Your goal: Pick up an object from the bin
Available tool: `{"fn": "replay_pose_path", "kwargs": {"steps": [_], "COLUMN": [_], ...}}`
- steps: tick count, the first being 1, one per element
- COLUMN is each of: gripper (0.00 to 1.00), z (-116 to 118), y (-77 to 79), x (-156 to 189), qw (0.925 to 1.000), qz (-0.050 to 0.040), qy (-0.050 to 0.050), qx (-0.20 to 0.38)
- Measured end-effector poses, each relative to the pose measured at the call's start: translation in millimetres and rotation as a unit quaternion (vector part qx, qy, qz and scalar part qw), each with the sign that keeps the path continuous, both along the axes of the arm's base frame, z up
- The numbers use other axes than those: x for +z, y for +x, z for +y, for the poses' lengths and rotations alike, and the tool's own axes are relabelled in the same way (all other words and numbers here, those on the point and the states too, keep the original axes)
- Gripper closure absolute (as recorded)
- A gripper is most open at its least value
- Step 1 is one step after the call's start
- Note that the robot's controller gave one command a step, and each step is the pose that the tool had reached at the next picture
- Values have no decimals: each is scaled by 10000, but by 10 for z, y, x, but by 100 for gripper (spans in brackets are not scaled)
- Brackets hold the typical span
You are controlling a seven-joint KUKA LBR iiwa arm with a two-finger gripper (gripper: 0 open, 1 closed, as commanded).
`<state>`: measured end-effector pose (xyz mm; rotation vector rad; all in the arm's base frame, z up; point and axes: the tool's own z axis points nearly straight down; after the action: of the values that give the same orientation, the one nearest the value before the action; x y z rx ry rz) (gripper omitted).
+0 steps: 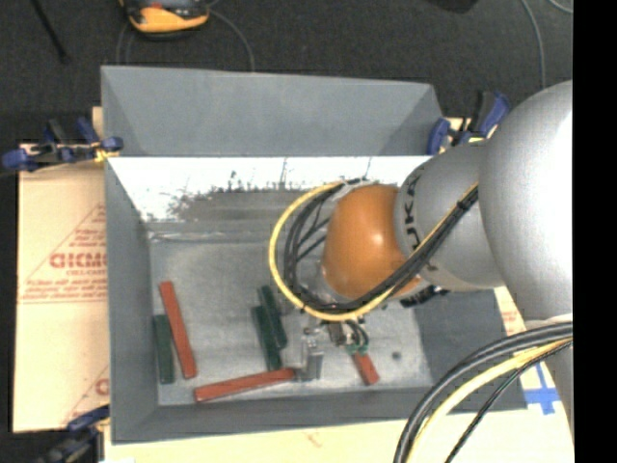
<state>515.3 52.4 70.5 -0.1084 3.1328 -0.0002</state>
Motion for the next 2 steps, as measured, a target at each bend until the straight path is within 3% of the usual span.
{"fn": "replay_pose_path", "kwargs": {"steps": [1,2], "gripper": [0,0], "z": [302,567], "y": [-152,-238], "x": [0,9], "qw": [9958,9849], "qz": [16,-13], "qy": [-22,1], "qx": [916,1729]}}
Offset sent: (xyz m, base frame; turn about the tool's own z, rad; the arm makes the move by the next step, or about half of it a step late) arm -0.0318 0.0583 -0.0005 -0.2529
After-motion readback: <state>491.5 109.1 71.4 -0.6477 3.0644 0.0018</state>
